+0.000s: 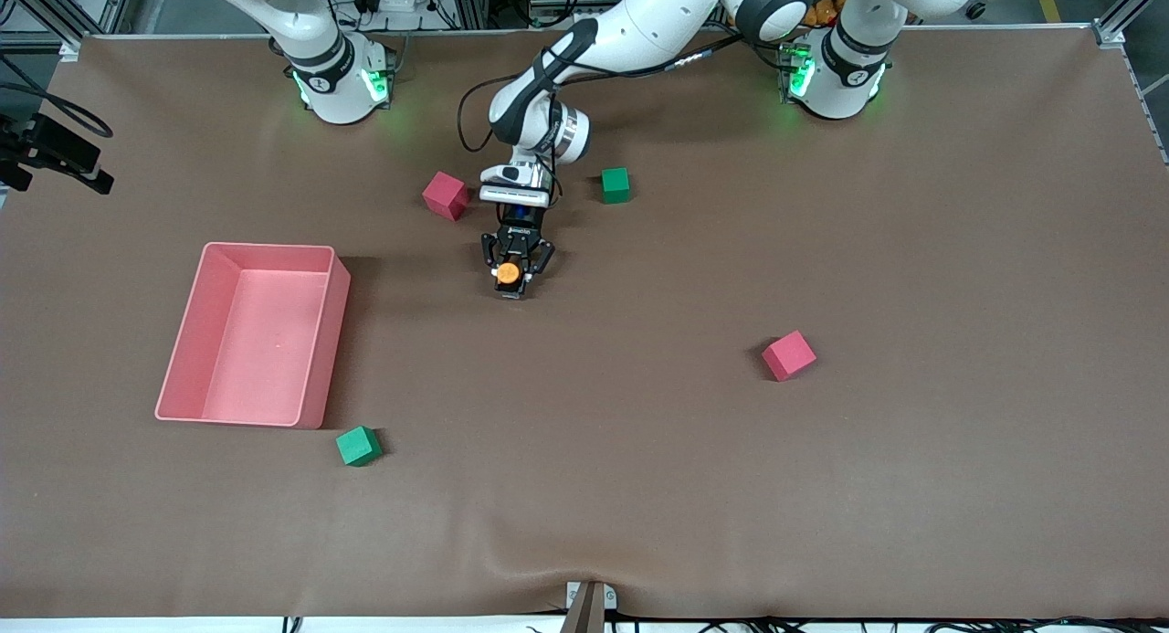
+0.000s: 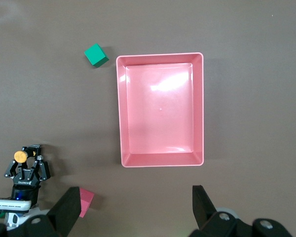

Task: Place and upright button with both arms
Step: 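Carry the button toward the robot and place it upright, open the left gripper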

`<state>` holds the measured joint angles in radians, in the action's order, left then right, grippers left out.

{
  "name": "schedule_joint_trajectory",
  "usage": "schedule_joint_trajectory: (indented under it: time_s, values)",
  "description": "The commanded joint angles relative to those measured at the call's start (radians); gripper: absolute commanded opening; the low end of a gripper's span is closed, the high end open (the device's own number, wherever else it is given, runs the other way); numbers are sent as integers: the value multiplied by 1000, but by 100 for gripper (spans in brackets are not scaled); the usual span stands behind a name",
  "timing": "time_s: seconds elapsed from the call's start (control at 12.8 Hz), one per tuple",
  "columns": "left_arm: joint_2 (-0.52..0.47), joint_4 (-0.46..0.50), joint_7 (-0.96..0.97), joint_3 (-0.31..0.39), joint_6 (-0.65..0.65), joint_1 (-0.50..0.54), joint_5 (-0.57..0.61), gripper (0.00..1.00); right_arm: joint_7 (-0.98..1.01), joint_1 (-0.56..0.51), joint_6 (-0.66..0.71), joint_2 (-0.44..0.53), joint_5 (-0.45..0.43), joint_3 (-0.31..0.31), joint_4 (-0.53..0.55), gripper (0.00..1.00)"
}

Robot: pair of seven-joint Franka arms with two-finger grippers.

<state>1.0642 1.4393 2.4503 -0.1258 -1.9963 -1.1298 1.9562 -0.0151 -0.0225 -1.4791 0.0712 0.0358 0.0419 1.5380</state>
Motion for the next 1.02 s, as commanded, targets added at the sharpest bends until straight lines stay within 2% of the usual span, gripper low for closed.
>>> schedule_joint_trajectory:
  time_s: [0.0, 0.23, 0.31, 0.39, 0.47, 0.63, 0.94]
  values:
    - [85, -76, 36, -17, 66, 1, 73, 0, 6, -4, -4, -5, -8, -2, -10, 100]
    - [95, -74, 38, -17, 96, -7, 63, 0, 7, -8, -14, -8, -8, -2, -10, 100]
    - [95, -74, 38, -17, 96, -11, 56, 4, 6, -17, -15, -8, -8, 1, -10, 100]
    - [95, -74, 36, -17, 96, -13, 59, 47, 7, -29, -17, -14, -8, 1, -10, 100]
    - [95, -74, 36, -17, 96, -13, 59, 99, 7, -33, -20, -18, -7, 1, -10, 100]
    - [79, -76, 29, -32, 97, -13, 40, 100, 7, -31, -26, -18, -8, 1, -12, 100]
    - [30, -74, 12, -55, 97, -68, -214, 100, 12, -30, -32, -18, -8, 3, -9, 100]
